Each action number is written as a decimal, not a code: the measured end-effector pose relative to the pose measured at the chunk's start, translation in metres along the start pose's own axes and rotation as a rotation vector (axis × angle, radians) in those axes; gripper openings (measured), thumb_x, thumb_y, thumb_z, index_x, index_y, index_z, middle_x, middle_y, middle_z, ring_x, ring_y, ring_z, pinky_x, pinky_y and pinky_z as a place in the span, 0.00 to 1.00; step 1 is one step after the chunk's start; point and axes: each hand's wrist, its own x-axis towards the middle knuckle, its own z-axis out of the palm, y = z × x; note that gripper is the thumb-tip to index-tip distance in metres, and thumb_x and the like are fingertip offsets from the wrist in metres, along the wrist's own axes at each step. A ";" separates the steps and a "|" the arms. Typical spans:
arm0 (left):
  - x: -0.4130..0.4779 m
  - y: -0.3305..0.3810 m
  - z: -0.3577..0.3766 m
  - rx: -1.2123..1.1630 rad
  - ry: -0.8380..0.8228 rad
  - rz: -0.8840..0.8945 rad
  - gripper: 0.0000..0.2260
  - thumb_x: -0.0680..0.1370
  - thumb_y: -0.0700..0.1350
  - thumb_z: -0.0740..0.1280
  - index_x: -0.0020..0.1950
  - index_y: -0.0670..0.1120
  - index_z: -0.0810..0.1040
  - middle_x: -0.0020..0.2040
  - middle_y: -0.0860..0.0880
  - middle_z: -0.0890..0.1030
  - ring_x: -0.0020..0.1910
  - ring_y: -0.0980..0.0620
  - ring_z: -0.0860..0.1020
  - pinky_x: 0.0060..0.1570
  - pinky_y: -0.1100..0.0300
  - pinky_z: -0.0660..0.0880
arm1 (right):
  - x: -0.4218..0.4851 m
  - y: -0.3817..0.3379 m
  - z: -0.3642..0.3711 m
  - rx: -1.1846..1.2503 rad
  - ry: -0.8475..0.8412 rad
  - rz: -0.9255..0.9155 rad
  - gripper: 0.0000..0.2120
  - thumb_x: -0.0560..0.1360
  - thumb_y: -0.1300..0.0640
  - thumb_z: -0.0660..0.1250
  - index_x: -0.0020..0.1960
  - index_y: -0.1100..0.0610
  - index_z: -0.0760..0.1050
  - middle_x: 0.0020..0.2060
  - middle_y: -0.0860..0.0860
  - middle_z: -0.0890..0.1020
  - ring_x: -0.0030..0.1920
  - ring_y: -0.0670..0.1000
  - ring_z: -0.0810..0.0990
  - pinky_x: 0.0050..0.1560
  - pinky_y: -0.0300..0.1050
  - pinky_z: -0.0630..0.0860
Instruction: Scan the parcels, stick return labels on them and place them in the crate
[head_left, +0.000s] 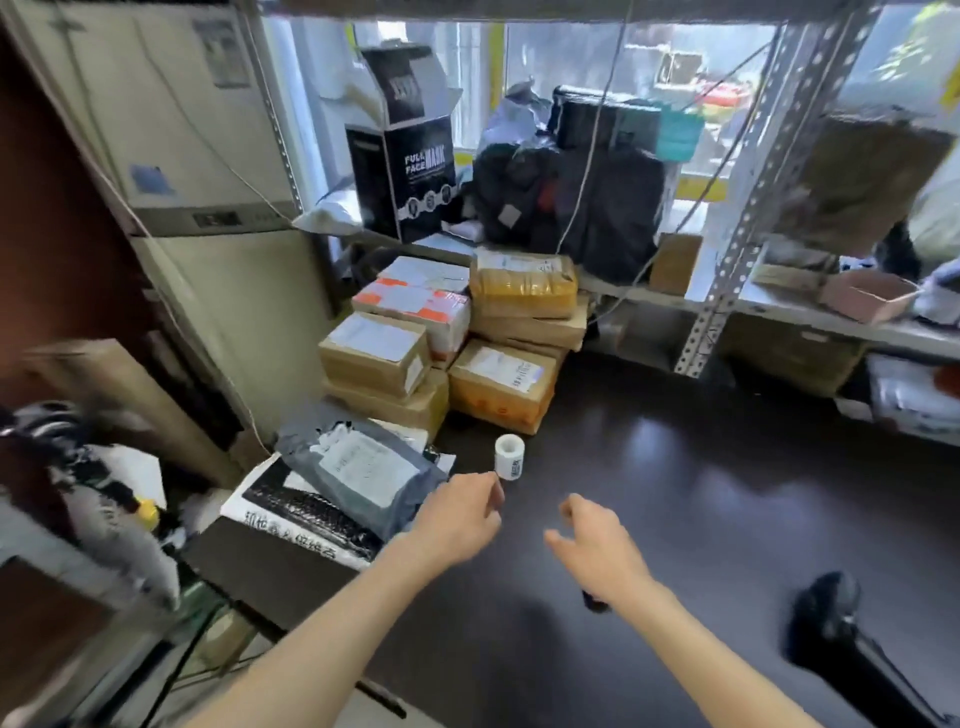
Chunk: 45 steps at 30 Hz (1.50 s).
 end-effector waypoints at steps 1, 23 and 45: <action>0.009 -0.012 -0.009 -0.009 0.005 -0.005 0.11 0.78 0.44 0.63 0.59 0.49 0.76 0.57 0.49 0.81 0.55 0.49 0.79 0.57 0.51 0.76 | 0.014 -0.012 0.003 0.021 -0.004 0.002 0.17 0.78 0.50 0.63 0.64 0.56 0.70 0.60 0.51 0.76 0.57 0.53 0.76 0.45 0.43 0.68; 0.155 -0.154 -0.156 -0.415 0.514 -0.577 0.36 0.71 0.55 0.74 0.72 0.42 0.62 0.69 0.40 0.64 0.70 0.41 0.62 0.65 0.51 0.64 | 0.215 -0.198 0.014 0.521 0.013 -0.078 0.24 0.78 0.46 0.66 0.68 0.58 0.68 0.60 0.53 0.77 0.62 0.55 0.76 0.44 0.36 0.73; 0.136 0.012 -0.077 -0.740 0.404 -0.054 0.26 0.67 0.38 0.78 0.57 0.51 0.68 0.59 0.51 0.72 0.58 0.54 0.73 0.50 0.64 0.70 | 0.123 -0.045 -0.051 0.890 0.387 0.152 0.16 0.69 0.58 0.77 0.54 0.53 0.77 0.48 0.52 0.83 0.48 0.53 0.83 0.45 0.50 0.80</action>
